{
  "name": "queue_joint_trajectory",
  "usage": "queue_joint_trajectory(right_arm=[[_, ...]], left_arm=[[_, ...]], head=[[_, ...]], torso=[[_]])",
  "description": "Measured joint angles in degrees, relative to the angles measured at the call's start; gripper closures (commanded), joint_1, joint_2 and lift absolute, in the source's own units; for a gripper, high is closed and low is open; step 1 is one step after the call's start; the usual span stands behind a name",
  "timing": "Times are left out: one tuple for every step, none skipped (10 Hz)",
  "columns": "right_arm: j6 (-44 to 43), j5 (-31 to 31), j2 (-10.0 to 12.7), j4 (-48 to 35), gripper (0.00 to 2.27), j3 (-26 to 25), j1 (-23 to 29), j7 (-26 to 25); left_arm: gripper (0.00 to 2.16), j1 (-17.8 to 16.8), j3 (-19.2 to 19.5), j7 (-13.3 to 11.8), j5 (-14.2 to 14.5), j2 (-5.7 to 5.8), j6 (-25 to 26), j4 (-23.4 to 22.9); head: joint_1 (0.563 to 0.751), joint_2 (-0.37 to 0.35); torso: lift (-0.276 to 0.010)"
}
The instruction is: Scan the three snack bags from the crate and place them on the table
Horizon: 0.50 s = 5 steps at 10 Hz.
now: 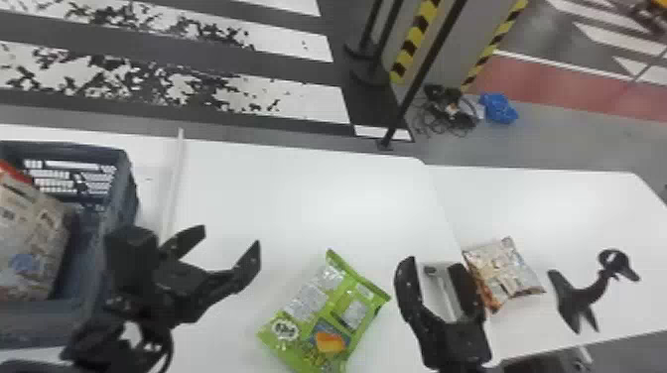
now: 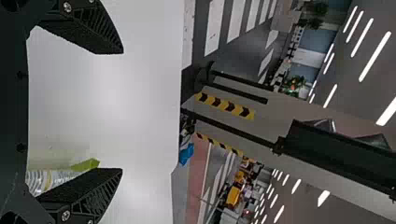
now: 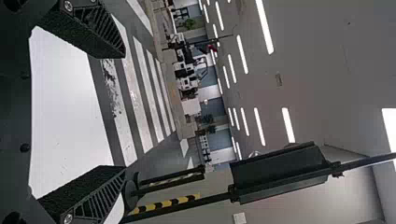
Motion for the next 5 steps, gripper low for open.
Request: queue_joint_trajectory(right_arm=[[0.7,0.2,-0.1,0.4,0.08,0.0,-0.3,0.0],[1.3,0.6,-0.1,0.8,0.08,0.0,-0.6,0.0],[1.5,1.1,-0.1,1.3,0.08,0.3,-0.8,0.0],[1.5,1.5,-0.1,1.7,0.08,0.7,-0.8,0.1],[1.6,1.8,-0.1,2.1,0.08,0.9,-0.8,0.2]], left_arm=[[0.07,3.8,4.0,-0.1,0.7,1.11,-1.2,-4.4],[0.07,7.8,7.5,-0.3,1.4,1.93,-1.8,-9.1],[0.07,11.6,10.6,-0.6,1.7,2.42,-2.3,-13.7],[0.07,14.9,13.2,-1.1,2.2,2.70,-3.3,-17.4],[0.07,17.4,15.5,-1.5,3.1,2.77,-4.3,-19.7]], head=[[0.695,-0.350],[0.695,-0.350],[0.695,-0.310],[0.695,-0.272],[0.695,-0.254]], torso=[[-0.037],[-0.037],[-0.037],[-0.037],[-0.037]])
